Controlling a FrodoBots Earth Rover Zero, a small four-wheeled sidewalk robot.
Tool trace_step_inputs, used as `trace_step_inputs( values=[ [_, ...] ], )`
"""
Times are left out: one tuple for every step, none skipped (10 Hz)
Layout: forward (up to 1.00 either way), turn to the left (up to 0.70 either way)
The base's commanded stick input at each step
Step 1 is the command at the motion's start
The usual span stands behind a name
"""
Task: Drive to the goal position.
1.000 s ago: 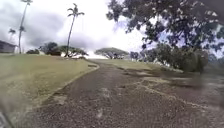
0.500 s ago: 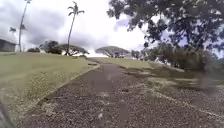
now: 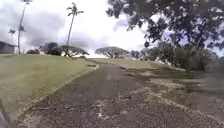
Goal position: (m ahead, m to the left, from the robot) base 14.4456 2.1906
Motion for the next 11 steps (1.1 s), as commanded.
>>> trace_step_inputs(
  values=[
    [0.7, 0.0],
    [0.7, 0.0],
    [0.7, 0.0],
    [0.7, 0.0],
    [0.7, 0.0],
    [0.7, 0.0],
    [0.7, 0.0],
    [0.7, 0.0],
    [0.7, 0.0],
    [0.7, 0.0],
    [0.7, 0.0]
  ],
)
